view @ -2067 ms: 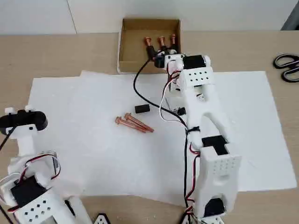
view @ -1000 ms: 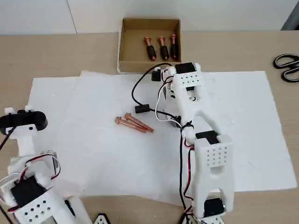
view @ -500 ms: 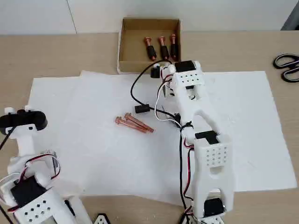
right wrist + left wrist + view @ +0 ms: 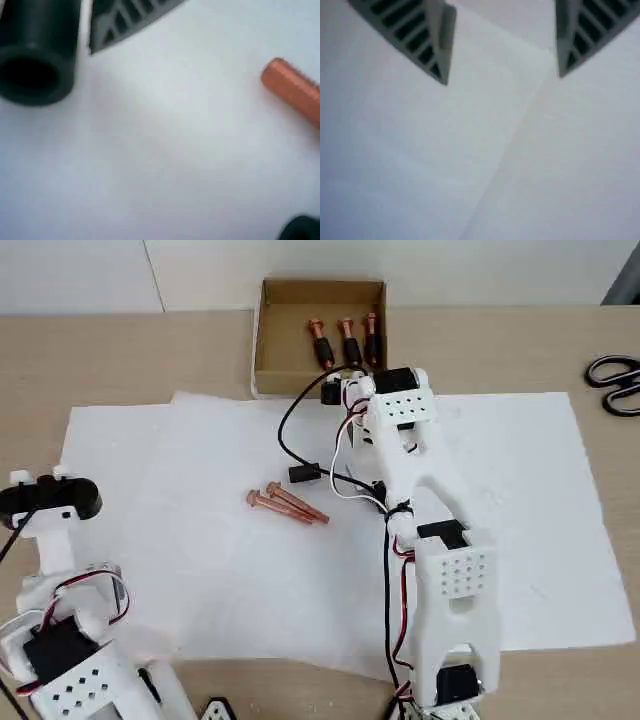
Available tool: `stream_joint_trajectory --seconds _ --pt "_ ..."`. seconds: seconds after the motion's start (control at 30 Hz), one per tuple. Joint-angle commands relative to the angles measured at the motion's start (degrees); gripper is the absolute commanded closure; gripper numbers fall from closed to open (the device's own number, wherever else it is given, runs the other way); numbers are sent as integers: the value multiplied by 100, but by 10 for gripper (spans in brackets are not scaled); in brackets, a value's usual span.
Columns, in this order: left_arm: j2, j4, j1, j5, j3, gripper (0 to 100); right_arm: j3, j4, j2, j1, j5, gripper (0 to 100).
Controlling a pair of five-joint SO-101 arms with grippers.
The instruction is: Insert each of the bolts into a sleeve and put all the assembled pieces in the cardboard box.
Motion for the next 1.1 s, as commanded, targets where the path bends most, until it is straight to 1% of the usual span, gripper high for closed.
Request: stream_joint_trajectory --seconds 0.0,0.17,0.37,0.43,0.67,0.73,0.83,1.07 --pt "-53 -158 18 0 -22 864 -246 57 -22 -13 -9 873" --pt "-53 -158 18 0 -22 864 -246 13 48 -4 -149 873" --pt "-53 -158 18 0 -31 864 -246 -31 602 -13 -176 873" --pt "-53 -158 18 0 -31 864 -264 -84 708 -4 -299 873" --pt "-53 -158 18 0 -31 864 -264 -347 725 -22 -440 875" --pt "-53 -158 18 0 -31 864 -264 -347 725 -4 -440 907" --pt "-53 -158 18 0 -31 864 -273 -295 646 22 -413 997" --pt "-44 -158 18 0 -92 863 -281 48 -286 22 -387 991"
